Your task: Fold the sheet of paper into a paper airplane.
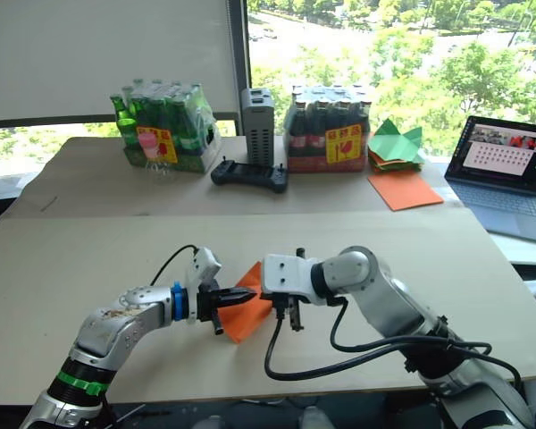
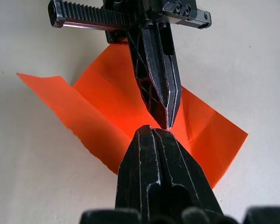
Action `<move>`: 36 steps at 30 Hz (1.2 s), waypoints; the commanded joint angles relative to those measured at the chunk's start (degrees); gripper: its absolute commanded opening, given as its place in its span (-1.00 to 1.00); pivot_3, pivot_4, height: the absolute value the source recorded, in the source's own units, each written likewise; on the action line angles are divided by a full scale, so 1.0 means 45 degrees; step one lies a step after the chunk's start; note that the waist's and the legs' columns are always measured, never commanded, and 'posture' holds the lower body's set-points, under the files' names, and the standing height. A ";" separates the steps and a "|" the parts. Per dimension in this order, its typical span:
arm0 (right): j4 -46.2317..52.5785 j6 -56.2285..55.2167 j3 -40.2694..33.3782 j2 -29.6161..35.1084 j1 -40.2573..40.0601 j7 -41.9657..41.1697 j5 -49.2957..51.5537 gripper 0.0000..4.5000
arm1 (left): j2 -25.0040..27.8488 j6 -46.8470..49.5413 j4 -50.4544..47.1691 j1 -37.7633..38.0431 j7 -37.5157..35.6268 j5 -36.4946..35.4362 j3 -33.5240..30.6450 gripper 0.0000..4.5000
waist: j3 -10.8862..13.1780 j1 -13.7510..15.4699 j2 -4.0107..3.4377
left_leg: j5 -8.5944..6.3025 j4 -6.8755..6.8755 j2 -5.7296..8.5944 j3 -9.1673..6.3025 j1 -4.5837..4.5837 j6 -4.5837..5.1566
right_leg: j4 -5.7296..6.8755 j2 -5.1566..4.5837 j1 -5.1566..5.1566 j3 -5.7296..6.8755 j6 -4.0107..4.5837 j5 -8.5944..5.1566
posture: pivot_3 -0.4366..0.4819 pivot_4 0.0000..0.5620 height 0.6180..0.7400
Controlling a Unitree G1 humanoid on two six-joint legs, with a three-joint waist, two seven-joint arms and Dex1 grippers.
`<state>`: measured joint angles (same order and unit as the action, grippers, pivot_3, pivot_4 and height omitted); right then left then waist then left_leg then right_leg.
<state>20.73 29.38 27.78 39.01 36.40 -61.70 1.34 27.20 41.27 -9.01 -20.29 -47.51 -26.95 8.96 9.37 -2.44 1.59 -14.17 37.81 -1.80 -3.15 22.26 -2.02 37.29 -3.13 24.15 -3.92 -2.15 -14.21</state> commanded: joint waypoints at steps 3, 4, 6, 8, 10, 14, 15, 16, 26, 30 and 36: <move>0.0638 0.0114 -0.0501 0.0245 -0.0485 0.0064 0.0064 -1.00 | -0.0005 -0.0304 -0.0112 -0.0052 -0.0154 0.0103 0.0011 -0.99 | 0.0000 -0.0005 0.0000 | 0.0000 0.0002 0.0002 0.0001 0.0000 0.0000 | -0.0001 -0.0001 -0.0001 0.0000 -0.0002 0.0001 | -0.05 -0.47 1.00; 0.0658 0.0163 -0.0506 0.0267 -0.0652 0.0126 0.0039 -1.00 | -0.0002 -0.0296 -0.0121 -0.0047 -0.0160 0.0110 0.0013 -0.99 | 0.0000 -0.0004 0.0000 | 0.0000 0.0002 0.0000 0.0001 -0.0001 0.0000 | 0.0000 0.0001 -0.0001 0.0000 -0.0002 0.0001 | -0.05 -0.47 1.00; 0.0632 0.0188 -0.0525 0.0283 -0.0941 0.0290 -0.0023 -1.00 | -0.0001 -0.0288 -0.0117 -0.0043 -0.0172 0.0118 0.0009 -0.99 | 0.0000 0.0001 0.0000 | 0.0000 0.0002 -0.0001 -0.0001 -0.0001 0.0000 | 0.0002 0.0002 -0.0002 0.0000 -0.0002 0.0001 | -0.05 -0.47 1.00; 0.0571 0.0178 -0.0551 0.0259 -0.1170 0.0482 -0.0108 -1.00 | 0.0013 -0.0308 -0.0107 -0.0029 -0.0193 0.0146 0.0015 -0.99 | 0.0000 0.0001 0.0000 | 0.0000 0.0004 0.0002 0.0001 0.0000 0.0000 | 0.0001 -0.0001 -0.0003 0.0000 -0.0002 0.0001 | -0.05 -0.47 1.00; 0.0484 0.0250 -0.0622 0.0170 -0.1382 0.0730 -0.0157 -1.00 | 0.0024 -0.0281 -0.0128 -0.0008 -0.0201 0.0138 0.0005 -0.99 | 0.0000 -0.0003 0.0000 | 0.0000 0.0004 0.0002 0.0001 0.0000 0.0000 | 0.0001 -0.0001 -0.0002 0.0000 -0.0003 0.0001 | -0.05 -0.47 1.00; 0.0293 0.0307 -0.0718 0.0015 -0.1762 0.1205 -0.0221 -1.00 | 0.0047 -0.0264 -0.0099 -0.0013 -0.0207 0.0158 0.0002 -0.99 | 0.0000 0.0002 0.0000 | 0.0000 0.0005 0.0001 0.0001 -0.0001 0.0000 | 0.0003 0.0000 -0.0002 -0.0001 -0.0002 0.0002 | -0.05 -0.47 1.00; 0.0266 0.0422 -0.0775 -0.0026 -0.1898 0.1342 -0.0206 -1.00 | 0.0056 -0.0265 -0.0092 -0.0011 -0.0204 0.0170 0.0004 -0.99 | 0.0000 0.0001 0.0000 | 0.0000 0.0005 0.0001 0.0001 -0.0002 0.0000 | 0.0003 0.0000 -0.0003 -0.0001 -0.0002 0.0001 | -0.05 -0.47 1.00; 0.0199 0.0413 -0.0819 -0.0045 -0.2028 0.1452 -0.0214 -1.00 | 0.0053 -0.0269 -0.0066 -0.0024 -0.0206 0.0178 0.0004 -0.99 | 0.0000 0.0001 0.0000 | 0.0000 0.0005 0.0002 0.0001 -0.0001 0.0000 | 0.0002 0.0000 -0.0003 -0.0001 -0.0003 0.0002 | -0.05 -0.47 1.00; 0.0070 0.0632 -0.0784 -0.0215 -0.3055 0.2342 -0.0368 -1.00 | -0.0020 -0.0279 0.0115 -0.0049 -0.0157 0.0253 0.0016 -0.99 | 0.0000 -0.0004 0.0000 | 0.0000 0.0007 0.0007 0.0002 -0.0001 0.0000 | 0.0005 -0.0002 -0.0003 -0.0002 -0.0004 0.0002 | -0.05 -0.47 1.00; 0.0047 0.0783 -0.0773 -0.0388 -0.3335 0.2676 -0.0382 -1.00 | -0.0100 -0.0360 0.0280 -0.0022 -0.0138 0.0367 0.0015 -0.99 | 0.0000 -0.0015 0.0000 | 0.0000 0.0007 0.0006 0.0002 -0.0005 0.0000 | 0.0007 0.0000 -0.0006 -0.0003 -0.0004 0.0002 | -0.05 -0.47 1.00; -0.0080 0.1060 -0.0821 -0.0689 -0.3772 0.3208 -0.0520 -1.00 | -0.0327 -0.0564 0.0734 0.0042 -0.0086 0.0604 0.0012 -0.99 | -0.0001 -0.0010 0.0001 | 0.0000 0.0008 0.0006 0.0003 -0.0021 0.0000 | 0.0021 0.0001 -0.0019 -0.0004 -0.0005 0.0002 | -0.05 -0.47 1.00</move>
<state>20.30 32.79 24.62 36.18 20.59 -48.32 -0.35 26.12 40.23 -5.62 -20.09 -47.90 -24.65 9.04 9.37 -2.49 1.60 -14.17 37.85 -1.77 -3.14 22.16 -2.02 37.41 -3.13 24.07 -3.94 -2.17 -14.20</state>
